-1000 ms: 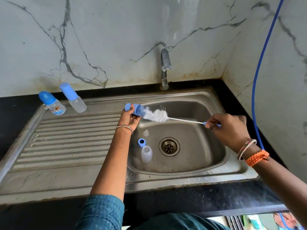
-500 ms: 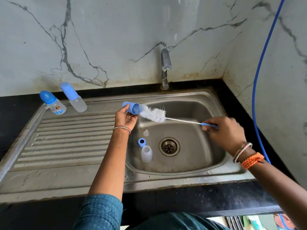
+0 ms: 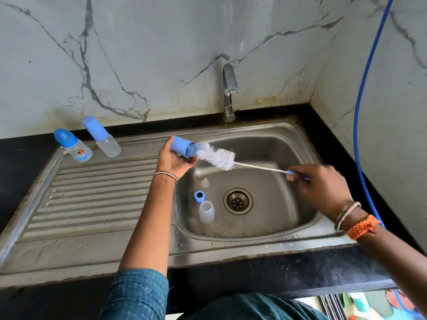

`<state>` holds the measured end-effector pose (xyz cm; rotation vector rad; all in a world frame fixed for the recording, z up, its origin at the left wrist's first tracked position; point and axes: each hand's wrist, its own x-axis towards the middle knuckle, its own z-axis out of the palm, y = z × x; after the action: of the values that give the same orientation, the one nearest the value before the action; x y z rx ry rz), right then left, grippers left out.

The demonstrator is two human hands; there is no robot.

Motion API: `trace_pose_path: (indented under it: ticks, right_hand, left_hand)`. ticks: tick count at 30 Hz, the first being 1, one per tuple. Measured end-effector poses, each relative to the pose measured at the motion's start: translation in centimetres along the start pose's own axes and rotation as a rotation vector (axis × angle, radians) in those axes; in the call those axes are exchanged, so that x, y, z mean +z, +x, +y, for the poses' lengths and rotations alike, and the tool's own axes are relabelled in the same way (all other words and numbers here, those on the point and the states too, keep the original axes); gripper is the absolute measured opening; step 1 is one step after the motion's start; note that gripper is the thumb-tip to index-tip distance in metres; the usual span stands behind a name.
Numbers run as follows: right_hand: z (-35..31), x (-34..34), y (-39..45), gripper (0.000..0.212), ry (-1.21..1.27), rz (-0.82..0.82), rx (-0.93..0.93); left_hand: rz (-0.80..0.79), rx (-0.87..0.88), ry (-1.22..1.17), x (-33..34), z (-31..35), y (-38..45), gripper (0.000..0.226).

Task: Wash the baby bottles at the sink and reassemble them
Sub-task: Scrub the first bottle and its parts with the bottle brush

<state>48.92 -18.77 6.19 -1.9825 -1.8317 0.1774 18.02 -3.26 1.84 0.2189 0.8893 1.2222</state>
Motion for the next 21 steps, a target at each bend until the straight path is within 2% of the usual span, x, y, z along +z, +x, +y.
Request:
trace_pose_path:
  ticks: [2,3,4,5,7,8,9,10,11,13,15,16,17,20,21]
  right_hand:
    - [-0.4,-0.1,-0.1,0.012,-0.132,0.275,-0.215]
    - [-0.5,-0.1,-0.1,0.013,-0.178,0.327,-0.281]
    - [-0.5,0.1,0.1,0.011,-0.160,0.275,-0.259]
    - [-0.7,0.0,0.4,0.011,-0.046,0.124,-0.150]
    - [-1.1,-0.2,1.0,0.033,0.402,-0.414,0.203]
    - [-1.0,-0.2,1.0,0.041,0.565,-0.587,0.342]
    - [-0.6,0.0,1.1,0.043,0.611,-0.649,0.368]
    - [-0.5,0.2,1.1,0.040,0.525,-0.610,0.311]
    - [-0.4,0.4,0.9,0.033,0.336,-0.489,0.205]
    - [-0.6,0.3,0.4,0.012,-0.022,-0.130,0.078]
    - [-1.1,0.4,0.2,0.014,-0.076,0.118,-0.006]
    - [-0.9,0.4,0.4,0.013,-0.053,0.145,-0.030]
    - [-0.9,0.2,0.8,0.009,0.058,0.070,0.005]
    - [-1.0,-0.3,1.7,0.041,0.580,-0.641,0.394]
    - [-0.9,-0.3,1.7,0.044,0.647,-0.757,0.451]
  left_hand:
    - [0.050,0.016,-0.005,0.4,-0.2,0.2,0.023]
    - [0.057,0.024,-0.027,0.4,-0.4,0.2,0.019]
    - [0.049,0.027,-0.064,0.4,-0.6,0.2,0.018]
    - [0.034,0.030,-0.104,0.3,-0.7,0.1,0.019]
    - [0.008,0.044,-0.138,0.3,-1.0,0.3,0.019]
    - [-0.002,0.053,-0.133,0.1,-1.1,0.3,0.018]
    - [-0.012,0.061,-0.130,0.1,-1.2,0.3,0.019]
    - [-0.019,0.068,-0.140,0.0,-1.2,0.4,0.019]
    - [-0.023,0.073,-0.157,0.0,-1.1,0.4,0.019]
    - [-0.030,0.073,-0.176,0.2,-0.8,0.4,0.022]
    - [-0.034,0.077,-0.195,0.5,-0.8,0.4,0.025]
    - [-0.030,0.083,-0.183,0.6,-0.8,0.5,0.026]
    - [-0.033,0.086,-0.163,0.5,-0.9,0.5,0.027]
    - [-0.071,0.084,-0.167,0.1,-1.1,0.4,0.039]
    - [-0.088,0.079,-0.174,0.1,-1.0,0.4,0.043]
